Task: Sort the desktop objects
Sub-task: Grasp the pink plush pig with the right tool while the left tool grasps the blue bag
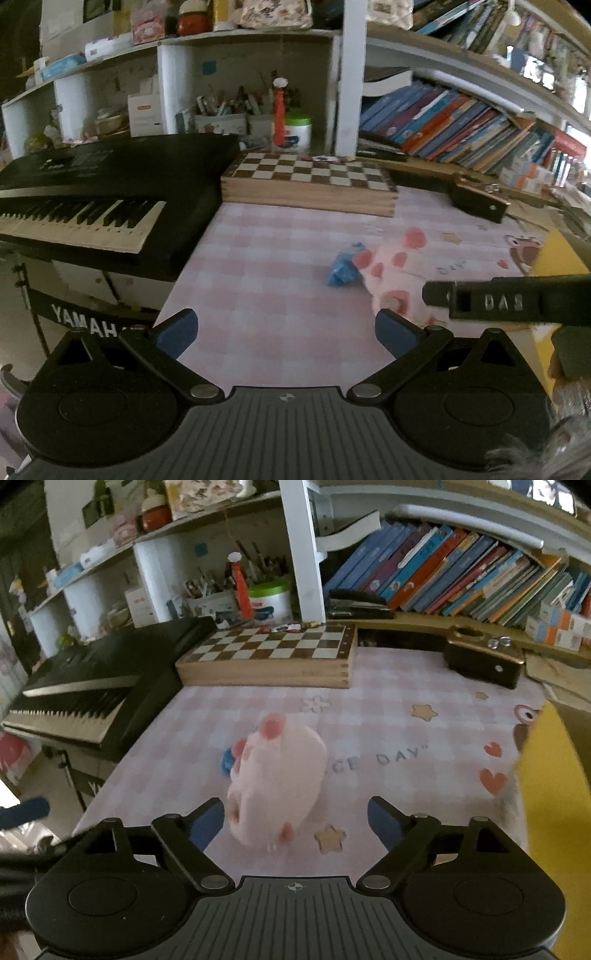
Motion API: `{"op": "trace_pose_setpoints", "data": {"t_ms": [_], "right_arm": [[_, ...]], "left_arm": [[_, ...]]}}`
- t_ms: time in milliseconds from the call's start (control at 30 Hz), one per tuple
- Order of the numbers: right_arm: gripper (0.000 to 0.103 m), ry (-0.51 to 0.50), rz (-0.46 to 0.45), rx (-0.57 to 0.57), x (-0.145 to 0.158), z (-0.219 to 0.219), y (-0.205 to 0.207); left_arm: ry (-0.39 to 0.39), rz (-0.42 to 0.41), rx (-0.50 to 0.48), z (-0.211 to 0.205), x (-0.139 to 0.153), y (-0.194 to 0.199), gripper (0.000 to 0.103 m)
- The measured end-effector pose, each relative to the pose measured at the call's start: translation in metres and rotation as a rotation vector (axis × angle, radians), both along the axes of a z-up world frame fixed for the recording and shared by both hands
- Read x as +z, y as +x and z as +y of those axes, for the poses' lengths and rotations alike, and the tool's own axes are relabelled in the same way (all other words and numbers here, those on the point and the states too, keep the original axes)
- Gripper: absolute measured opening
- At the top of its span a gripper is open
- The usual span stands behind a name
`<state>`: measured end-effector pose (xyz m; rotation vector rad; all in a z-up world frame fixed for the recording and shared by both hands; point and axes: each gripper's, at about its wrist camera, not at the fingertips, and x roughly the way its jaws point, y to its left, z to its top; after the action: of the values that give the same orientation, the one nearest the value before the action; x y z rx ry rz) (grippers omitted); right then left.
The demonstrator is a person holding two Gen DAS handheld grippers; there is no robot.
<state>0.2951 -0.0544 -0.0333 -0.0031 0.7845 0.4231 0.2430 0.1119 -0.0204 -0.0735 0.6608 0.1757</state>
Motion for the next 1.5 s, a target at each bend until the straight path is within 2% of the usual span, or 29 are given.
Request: {"op": "trace_pose_setpoints", "data": {"t_ms": [267, 367, 400, 433, 500, 600, 767, 867, 1067, 1133, 1167, 1233, 1333, 1500], "right_arm": [[0.089, 0.028, 0.120, 0.011, -0.027, 0.025, 0.053], [0.089, 0.068, 0.177, -0.003, -0.039, 0.025, 0.067], [0.087, 0.090, 0.196, 0.000, -0.042, 0.025, 0.071], [0.071, 0.109, 0.217, 0.007, -0.044, 0.023, 0.073], [0.065, 0.154, 0.230, 0.026, -0.040, 0.016, 0.074], [0.063, 0.164, 0.201, -0.010, -0.024, 0.001, 0.073], [0.063, 0.141, 0.089, -0.066, 0.001, -0.022, 0.072], [0.063, 0.127, 0.069, -0.090, 0.004, -0.028, 0.074], [0.064, 0.138, 0.088, -0.127, 0.004, -0.036, 0.070], [0.064, 0.133, 0.083, -0.124, 0.004, -0.038, 0.068], [0.064, 0.131, 0.082, -0.124, 0.005, -0.038, 0.068], [0.064, 0.128, 0.081, -0.126, 0.005, -0.039, 0.067], [0.064, 0.127, 0.080, -0.132, 0.005, -0.042, 0.064], [0.064, 0.123, 0.067, -0.130, 0.008, -0.043, 0.057]], "left_arm": [[0.017, 0.018, 0.025, 0.007, -0.005, 0.031, 0.103], [0.017, 0.024, 0.015, 0.006, -0.007, 0.044, 0.103], [0.015, 0.026, 0.007, 0.005, -0.008, 0.048, 0.103], [0.014, 0.028, 0.001, 0.003, -0.009, 0.051, 0.103], [0.013, 0.032, -0.015, 0.001, -0.011, 0.059, 0.103], [0.014, 0.040, -0.038, -0.004, -0.015, 0.069, 0.103], [0.012, 0.063, -0.097, -0.016, -0.025, 0.093, 0.100], [0.025, 0.074, -0.133, -0.025, -0.034, 0.109, 0.092], [0.049, 0.125, -0.205, -0.042, -0.052, 0.148, 0.068], [0.064, 0.134, -0.221, -0.047, -0.057, 0.156, 0.053], [0.071, 0.140, -0.228, -0.049, -0.059, 0.159, 0.050], [0.077, 0.157, -0.248, -0.053, -0.063, 0.164, 0.029], [0.108, 0.149, -0.278, -0.059, -0.064, 0.163, 0.025], [0.092, 0.097, -0.287, -0.059, -0.046, 0.150, 0.024]]}}
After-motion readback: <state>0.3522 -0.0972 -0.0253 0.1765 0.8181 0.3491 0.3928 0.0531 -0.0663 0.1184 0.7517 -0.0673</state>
